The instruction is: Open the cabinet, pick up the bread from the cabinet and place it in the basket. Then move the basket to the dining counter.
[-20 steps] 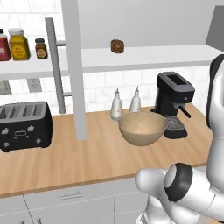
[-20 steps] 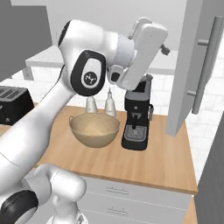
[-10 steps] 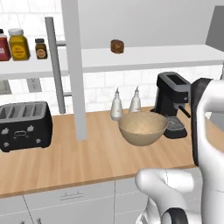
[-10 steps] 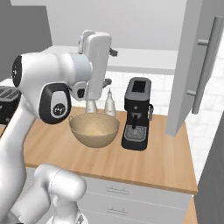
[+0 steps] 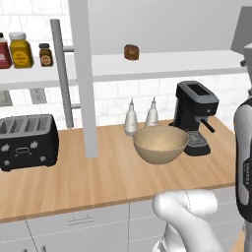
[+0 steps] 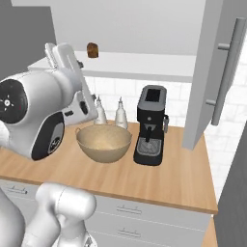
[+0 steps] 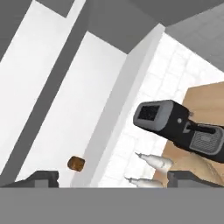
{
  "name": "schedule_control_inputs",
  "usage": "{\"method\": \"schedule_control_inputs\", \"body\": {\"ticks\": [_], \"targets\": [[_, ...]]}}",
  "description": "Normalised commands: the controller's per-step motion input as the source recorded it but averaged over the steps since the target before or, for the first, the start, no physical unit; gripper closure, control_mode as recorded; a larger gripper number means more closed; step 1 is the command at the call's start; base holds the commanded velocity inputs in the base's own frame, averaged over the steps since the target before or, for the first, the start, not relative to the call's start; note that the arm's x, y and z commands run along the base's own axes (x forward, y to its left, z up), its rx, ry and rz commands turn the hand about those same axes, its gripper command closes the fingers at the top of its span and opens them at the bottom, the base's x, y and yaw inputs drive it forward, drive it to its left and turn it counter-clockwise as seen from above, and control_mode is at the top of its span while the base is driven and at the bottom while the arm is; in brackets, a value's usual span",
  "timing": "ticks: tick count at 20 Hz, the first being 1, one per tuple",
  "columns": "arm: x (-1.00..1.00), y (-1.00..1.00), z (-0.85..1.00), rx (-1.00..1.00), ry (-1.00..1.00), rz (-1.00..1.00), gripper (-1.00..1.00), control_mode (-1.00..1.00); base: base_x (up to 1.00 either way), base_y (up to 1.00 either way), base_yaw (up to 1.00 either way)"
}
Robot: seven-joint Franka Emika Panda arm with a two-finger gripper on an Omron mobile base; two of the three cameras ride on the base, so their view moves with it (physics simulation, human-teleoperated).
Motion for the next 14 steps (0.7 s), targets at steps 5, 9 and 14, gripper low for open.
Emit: {"method": "schedule_control_inputs", "body": {"ticks": [5,9,14], "targets": [[-0.19,0.74,0.26,-0.66,0.45,0.44,-1.0,-1.0,0.0,0.0,0.0],[0.19,0.51,-0.22,-0.62,0.04,0.4,-1.0,-1.0,0.0,0.0,0.0],[0.51,0.38,-0.38,-0.4,-0.25,0.44,-1.0,-1.0,0.0,0.0,0.0]]}}
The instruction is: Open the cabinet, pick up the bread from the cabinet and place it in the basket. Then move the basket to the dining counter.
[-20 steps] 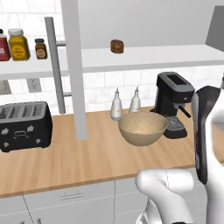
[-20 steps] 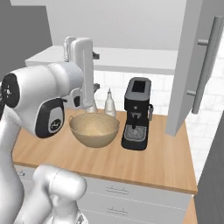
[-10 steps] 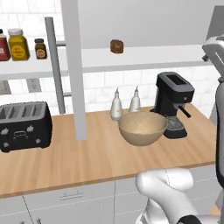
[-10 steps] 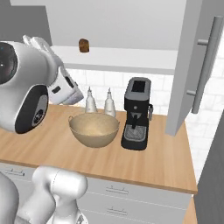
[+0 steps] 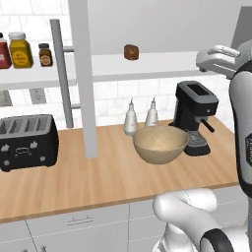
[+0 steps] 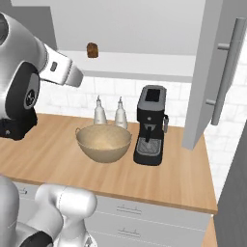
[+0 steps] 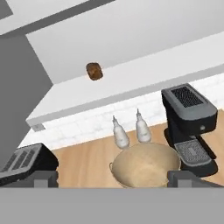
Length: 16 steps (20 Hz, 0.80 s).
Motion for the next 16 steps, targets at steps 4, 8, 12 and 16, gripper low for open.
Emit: {"method": "schedule_control_inputs", "body": {"ticks": [4,8,12,16], "targets": [[0.37,0.3,-0.19,-0.26,-0.13,0.47,-1.0,-1.0,0.0,0.0,0.0],[0.81,0.3,-0.14,-0.16,-0.13,0.26,-1.0,-1.0,0.0,0.0,0.0],[0.96,0.17,0.07,-0.2,0.0,0.12,-1.0,-1.0,0.0,0.0,0.0],[1.0,0.07,0.03,-0.21,0.0,0.05,-1.0,-1.0,0.0,0.0,0.0]]}}
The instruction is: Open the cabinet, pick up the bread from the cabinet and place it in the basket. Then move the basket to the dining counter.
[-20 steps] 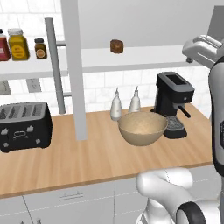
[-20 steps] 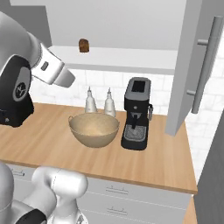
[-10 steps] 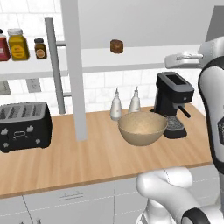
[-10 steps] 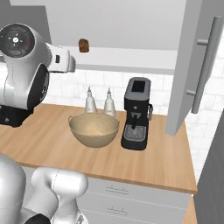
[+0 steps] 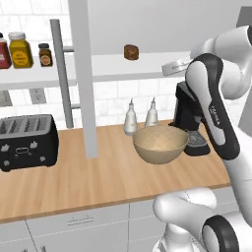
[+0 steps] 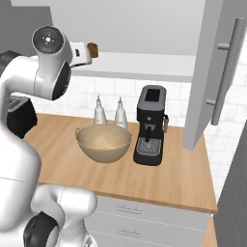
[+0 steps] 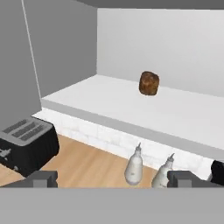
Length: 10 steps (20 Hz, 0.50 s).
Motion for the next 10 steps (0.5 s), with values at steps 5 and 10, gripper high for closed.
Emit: {"method": "schedule_control_inputs", "body": {"ticks": [5,10], "targets": [[0.67,0.04,0.0,-0.08,0.0,0.01,-1.0,-1.0,0.0,0.0,0.0],[0.3,0.02,0.0,0.0,0.0,0.0,-1.0,-1.0,0.0,0.0,0.0]]}}
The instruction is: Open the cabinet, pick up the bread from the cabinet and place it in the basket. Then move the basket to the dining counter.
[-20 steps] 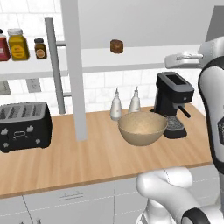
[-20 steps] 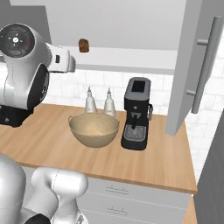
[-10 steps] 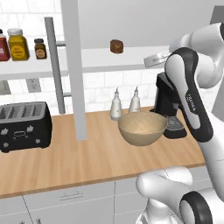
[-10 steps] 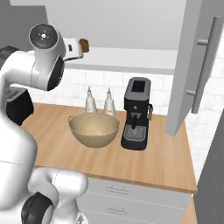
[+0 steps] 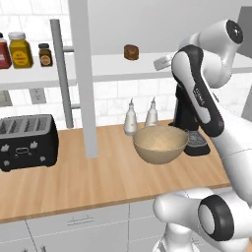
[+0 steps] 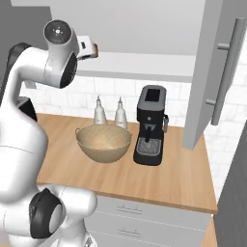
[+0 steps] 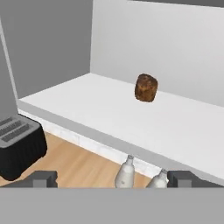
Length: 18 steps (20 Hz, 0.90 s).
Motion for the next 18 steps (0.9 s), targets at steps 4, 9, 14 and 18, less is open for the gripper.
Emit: {"method": "schedule_control_inputs", "body": {"ticks": [4,9,14,18], "targets": [[0.42,0.08,0.0,0.0,0.0,0.0,-1.0,-1.0,0.0,0.0,0.0],[0.42,0.12,-0.01,0.03,0.07,0.0,-1.0,-1.0,0.0,0.0,0.0],[0.49,0.01,-0.1,0.11,0.07,0.0,-1.0,-1.0,0.0,0.0,0.0],[0.49,0.06,-0.08,0.08,0.0,0.0,-1.0,-1.0,0.0,0.0,0.0]]}}
